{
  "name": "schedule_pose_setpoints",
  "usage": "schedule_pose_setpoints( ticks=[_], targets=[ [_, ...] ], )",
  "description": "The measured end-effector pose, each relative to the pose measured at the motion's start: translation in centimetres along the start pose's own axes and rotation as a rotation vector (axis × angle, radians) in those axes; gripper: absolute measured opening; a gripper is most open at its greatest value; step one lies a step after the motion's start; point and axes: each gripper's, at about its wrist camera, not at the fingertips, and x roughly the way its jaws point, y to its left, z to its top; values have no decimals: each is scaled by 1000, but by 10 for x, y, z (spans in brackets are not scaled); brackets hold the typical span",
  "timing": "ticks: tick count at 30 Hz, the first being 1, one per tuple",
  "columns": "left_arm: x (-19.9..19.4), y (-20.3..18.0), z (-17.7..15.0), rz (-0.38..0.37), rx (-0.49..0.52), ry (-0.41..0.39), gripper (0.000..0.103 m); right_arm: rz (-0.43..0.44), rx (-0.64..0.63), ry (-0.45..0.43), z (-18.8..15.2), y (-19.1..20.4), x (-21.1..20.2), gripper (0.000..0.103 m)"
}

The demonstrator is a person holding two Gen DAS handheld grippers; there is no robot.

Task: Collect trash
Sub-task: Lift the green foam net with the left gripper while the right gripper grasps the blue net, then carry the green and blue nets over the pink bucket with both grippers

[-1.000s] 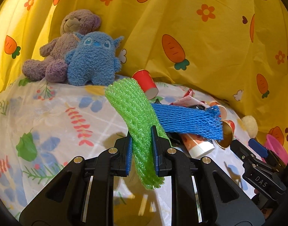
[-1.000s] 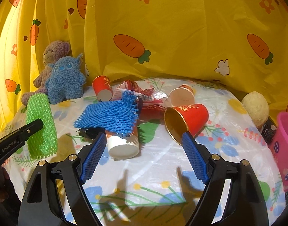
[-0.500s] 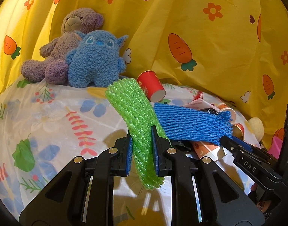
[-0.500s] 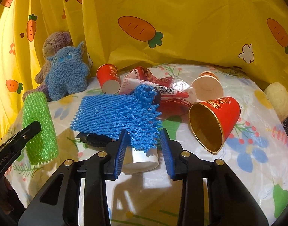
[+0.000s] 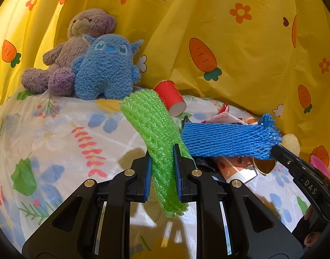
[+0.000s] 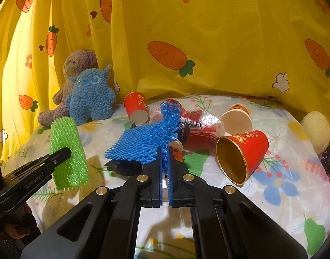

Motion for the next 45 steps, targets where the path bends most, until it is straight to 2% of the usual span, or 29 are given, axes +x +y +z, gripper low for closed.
schedule_pose_setpoints(
  ticks=[7,14,22,29,39,45],
  targets=[
    [-18,-10,-1,-34,20,-29,17,-17,-22,-126,5,-2,-55,4],
    [-39,-29,-5,-86,51,-51,17,-67,-22,-208,-3,-18,-108,4],
    [-61,-60,-14,-163,113,-70,17,-136,-37,-218,-18,-36,-149,4],
    [-68,-91,-24,-238,168,-56,17,-183,-23,-224,-26,-54,-172,4],
    [-71,-139,-32,-414,220,-2,17,-267,8,-260,-28,-83,-199,4],
    [-78,-190,-31,-530,294,-7,17,-366,38,-292,-25,-114,-221,4]
  ],
)
